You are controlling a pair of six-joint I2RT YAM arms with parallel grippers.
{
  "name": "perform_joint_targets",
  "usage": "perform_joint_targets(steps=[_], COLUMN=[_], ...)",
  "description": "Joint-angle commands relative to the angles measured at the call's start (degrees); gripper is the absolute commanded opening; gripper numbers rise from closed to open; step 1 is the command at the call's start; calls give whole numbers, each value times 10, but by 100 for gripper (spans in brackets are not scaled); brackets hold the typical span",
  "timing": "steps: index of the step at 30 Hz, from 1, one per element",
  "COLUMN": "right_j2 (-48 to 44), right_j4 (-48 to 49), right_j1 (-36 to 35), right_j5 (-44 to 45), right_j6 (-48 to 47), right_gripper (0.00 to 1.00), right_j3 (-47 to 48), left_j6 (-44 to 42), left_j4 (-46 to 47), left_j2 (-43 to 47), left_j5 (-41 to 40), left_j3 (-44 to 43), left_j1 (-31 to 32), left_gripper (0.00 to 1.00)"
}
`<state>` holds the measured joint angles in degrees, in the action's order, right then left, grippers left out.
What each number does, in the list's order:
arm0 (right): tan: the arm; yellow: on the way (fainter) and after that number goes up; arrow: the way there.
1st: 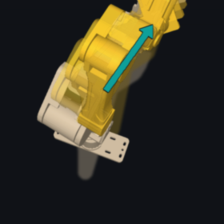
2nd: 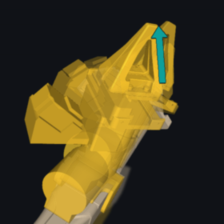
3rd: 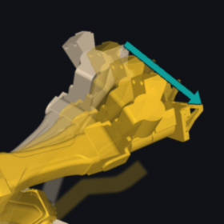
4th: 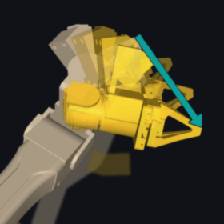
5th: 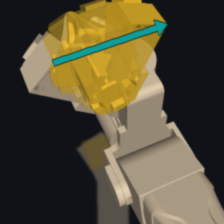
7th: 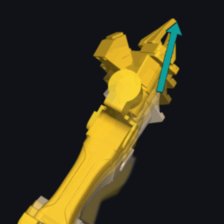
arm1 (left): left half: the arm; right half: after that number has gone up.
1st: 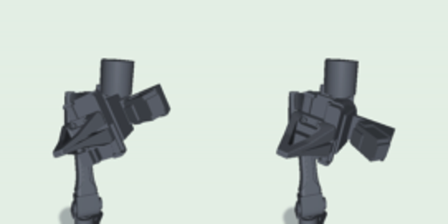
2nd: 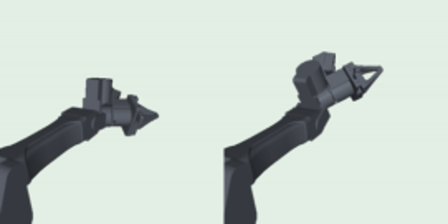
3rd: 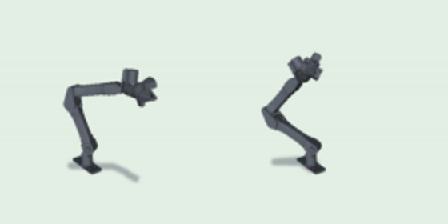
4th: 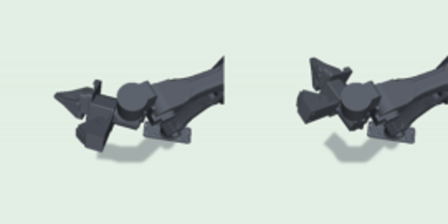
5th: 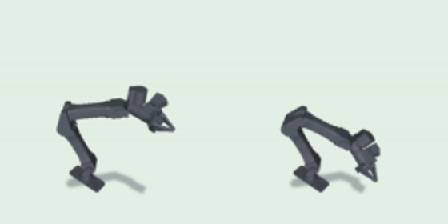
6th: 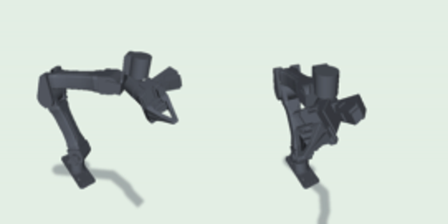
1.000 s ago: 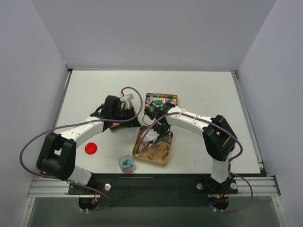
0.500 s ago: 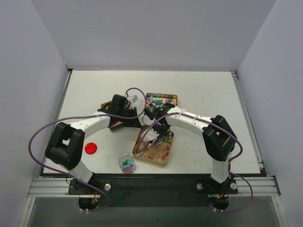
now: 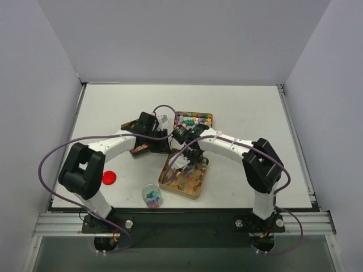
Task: Pack the candies
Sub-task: Scoop the fake candies from the storage box.
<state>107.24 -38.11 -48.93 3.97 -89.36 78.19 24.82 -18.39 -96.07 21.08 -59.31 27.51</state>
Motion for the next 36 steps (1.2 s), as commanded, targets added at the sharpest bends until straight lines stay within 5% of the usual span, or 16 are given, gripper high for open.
perform_joint_targets(steps=[1, 10, 18, 36], right_j2=[-16, -22, -44, 42], right_j4=[-7, -7, -8, -45], right_j1=[-8, -19, -42, -65], right_j5=[14, 21, 48, 126], right_j6=[16, 17, -19, 17], right_gripper=[0, 0, 0, 0], right_j3=[-2, -12, -50, 29], left_j6=[-22, -9, 32, 123], left_j4=[-34, -38, -36, -78], left_j2=[15, -47, -81, -74], left_j5=[-27, -39, -16, -73], left_j3=[-23, -49, -74, -131], left_j1=[9, 24, 24, 26], left_gripper=[43, 36, 0, 0])
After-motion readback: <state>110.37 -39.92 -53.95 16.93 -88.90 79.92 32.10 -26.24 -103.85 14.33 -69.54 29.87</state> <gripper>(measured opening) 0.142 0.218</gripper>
